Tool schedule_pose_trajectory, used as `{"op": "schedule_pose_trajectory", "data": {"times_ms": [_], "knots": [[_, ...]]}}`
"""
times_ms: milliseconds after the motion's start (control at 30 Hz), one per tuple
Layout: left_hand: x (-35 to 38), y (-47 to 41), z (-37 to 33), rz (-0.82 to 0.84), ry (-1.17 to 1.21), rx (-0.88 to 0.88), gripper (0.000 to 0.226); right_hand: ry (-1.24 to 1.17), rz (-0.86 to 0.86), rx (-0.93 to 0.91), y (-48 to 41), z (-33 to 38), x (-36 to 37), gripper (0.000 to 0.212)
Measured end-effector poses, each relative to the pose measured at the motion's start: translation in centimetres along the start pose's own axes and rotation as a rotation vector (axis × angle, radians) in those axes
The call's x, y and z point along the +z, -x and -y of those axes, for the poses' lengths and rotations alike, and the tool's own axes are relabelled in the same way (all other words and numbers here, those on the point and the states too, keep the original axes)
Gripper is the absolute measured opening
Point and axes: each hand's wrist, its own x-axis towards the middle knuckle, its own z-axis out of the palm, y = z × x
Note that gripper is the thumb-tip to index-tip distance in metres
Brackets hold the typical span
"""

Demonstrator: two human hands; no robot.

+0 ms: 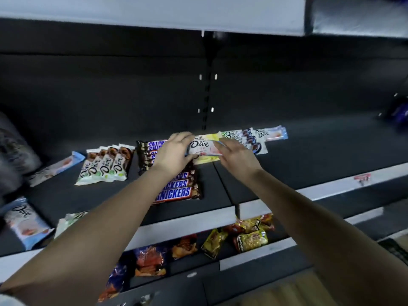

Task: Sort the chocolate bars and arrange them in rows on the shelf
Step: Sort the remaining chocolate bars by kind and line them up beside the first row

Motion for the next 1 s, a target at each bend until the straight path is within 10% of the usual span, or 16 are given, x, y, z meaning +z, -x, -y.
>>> {"op": "schedule_pose_trajectory", "data": {"times_ms": [1000], "knots": [[18.5, -10.7, -19.8, 0.021, 0.173, 0.028, 0.042, -0.150, 0.166, 0.126, 10.1, -26.1, 2.5, 0.037]]}}
